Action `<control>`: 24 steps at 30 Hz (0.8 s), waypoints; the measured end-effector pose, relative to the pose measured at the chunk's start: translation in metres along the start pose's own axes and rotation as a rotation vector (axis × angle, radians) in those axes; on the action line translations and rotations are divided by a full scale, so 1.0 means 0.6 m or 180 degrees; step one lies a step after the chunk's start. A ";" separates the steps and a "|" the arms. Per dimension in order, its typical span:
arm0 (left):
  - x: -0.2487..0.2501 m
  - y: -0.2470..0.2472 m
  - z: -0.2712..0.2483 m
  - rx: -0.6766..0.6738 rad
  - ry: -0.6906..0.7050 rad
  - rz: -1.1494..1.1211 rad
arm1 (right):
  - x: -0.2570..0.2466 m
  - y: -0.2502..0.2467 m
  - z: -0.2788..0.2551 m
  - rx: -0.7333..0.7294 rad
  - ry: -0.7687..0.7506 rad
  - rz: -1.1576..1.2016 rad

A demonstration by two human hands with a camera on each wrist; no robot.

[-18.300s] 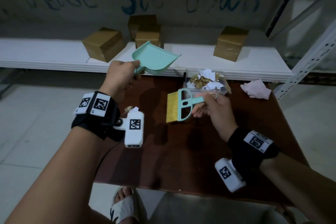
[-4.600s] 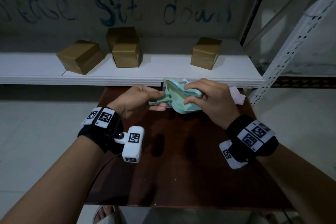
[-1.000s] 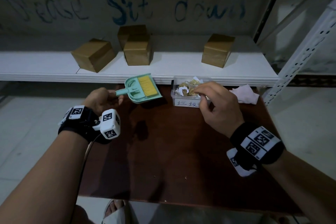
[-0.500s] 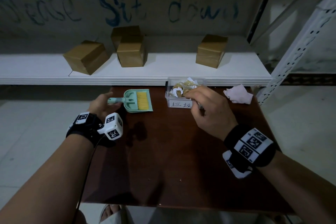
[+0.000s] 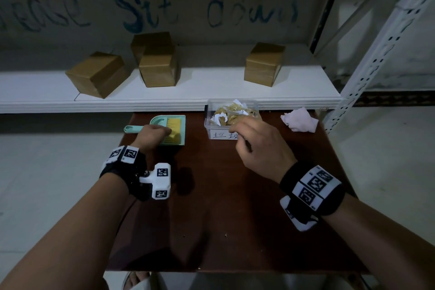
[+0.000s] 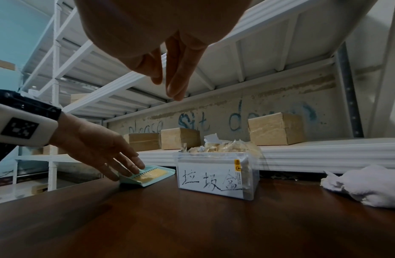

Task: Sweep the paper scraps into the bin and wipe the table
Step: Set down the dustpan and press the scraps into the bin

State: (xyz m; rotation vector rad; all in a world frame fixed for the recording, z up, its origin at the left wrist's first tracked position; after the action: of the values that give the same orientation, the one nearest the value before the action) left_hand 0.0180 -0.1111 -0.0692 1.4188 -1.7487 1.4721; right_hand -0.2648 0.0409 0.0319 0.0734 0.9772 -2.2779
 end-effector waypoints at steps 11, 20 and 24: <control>0.001 0.037 0.018 0.0009 0.0752 0.1800 | 0.074 -0.013 -0.005 -0.0246 0.0555 -0.0288; 0.069 0.039 -0.020 0.1023 0.1455 0.1695 | 0.274 -0.031 -0.055 -0.0215 0.1700 -0.0986; 0.104 0.055 -0.052 0.0857 0.1813 0.1385 | 0.347 -0.004 -0.099 -0.0654 0.1872 -0.1298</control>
State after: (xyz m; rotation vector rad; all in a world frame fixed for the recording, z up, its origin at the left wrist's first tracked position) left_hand -0.0430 -0.1118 -0.0216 0.6239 -1.5758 2.1441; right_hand -0.4418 -0.0315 -0.0700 0.5219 1.6486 -2.5619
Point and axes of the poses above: each hand's wrist, its own z-axis towards the middle knuckle, its own y-axis out of the palm, x = y × z, the point moved 5 cm from there along z, towards the middle knuckle, and after that the axes turned 11 degrees about x, right-handed, at the moved point
